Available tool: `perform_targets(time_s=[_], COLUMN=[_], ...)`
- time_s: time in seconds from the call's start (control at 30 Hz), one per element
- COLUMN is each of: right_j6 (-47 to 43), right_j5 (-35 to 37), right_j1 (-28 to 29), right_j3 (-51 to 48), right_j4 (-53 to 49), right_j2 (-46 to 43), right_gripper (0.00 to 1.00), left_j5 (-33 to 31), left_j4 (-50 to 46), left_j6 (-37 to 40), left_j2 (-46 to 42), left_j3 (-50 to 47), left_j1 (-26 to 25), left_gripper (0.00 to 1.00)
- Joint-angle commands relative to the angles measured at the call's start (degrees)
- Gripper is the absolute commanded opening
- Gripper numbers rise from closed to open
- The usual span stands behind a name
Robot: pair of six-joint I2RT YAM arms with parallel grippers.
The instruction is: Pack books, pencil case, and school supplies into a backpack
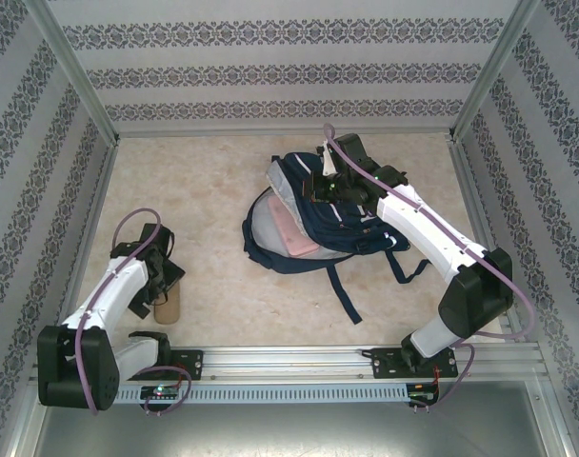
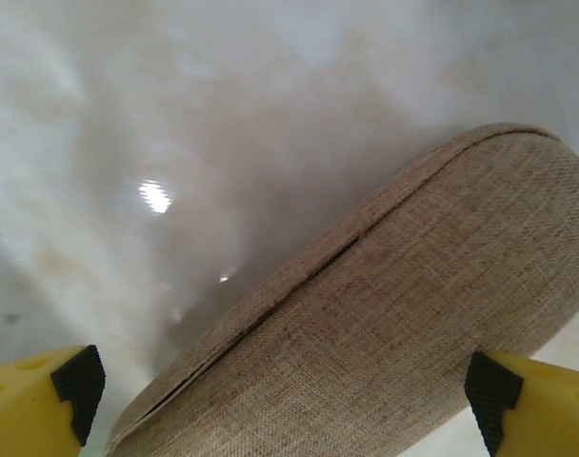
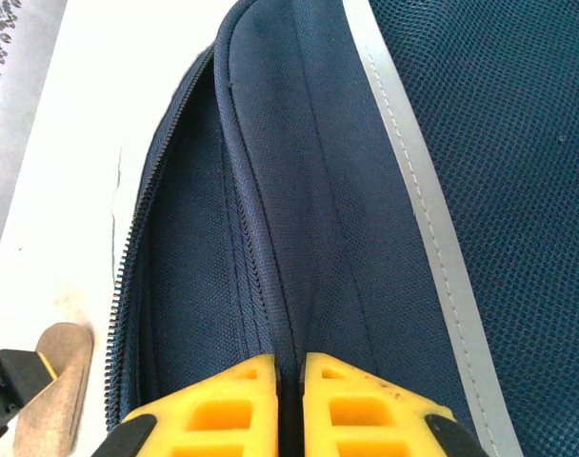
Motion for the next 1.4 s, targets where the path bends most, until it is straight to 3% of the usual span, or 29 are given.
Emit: perform_targets(time_s=[0.0,0.27,0.53,0.8,0.97,1.1,1.37], right_j6=[1.16,1.93,2.18,2.69,2.75,2.60,2.74], right_j5=[-2.84,-3.61,-3.66,-3.79,-3.79,-3.44,-2.86], right_j1=[1.49,1.49,1.54,1.75,2.01,2.01,1.75], right_j3=[2.35,1.91,1.69,1.43,1.30,1.12,0.16], right_j4=[5.74,6.73,6.96,7.19,7.09,6.73,6.93], right_j2=[-0.64,0.13,0.30,0.39,0.16,-0.33,-1.12], right_gripper=[0.10,0.10,0.11,0.13,0.13,0.13,0.14], left_j5=[7.50,8.96,10.60,1.03,-1.16,-1.95,-0.44], left_j4=[5.00,4.91,7.26,2.51,3.00,2.86,0.77], left_j6=[1.92,0.02,1.60,2.98,3.60,3.69,2.48], left_j2=[-1.34,-5.09,-3.37,4.37,10.02,10.97,7.59], left_j3=[-1.84,-3.40,-4.08,-0.09,0.92,1.78,7.90], left_j1=[0.35,-1.69,-5.15,-10.62,-10.99,-11.92,-15.92], left_gripper=[1.00,1.00,1.00,0.98,0.85,0.66,0.57])
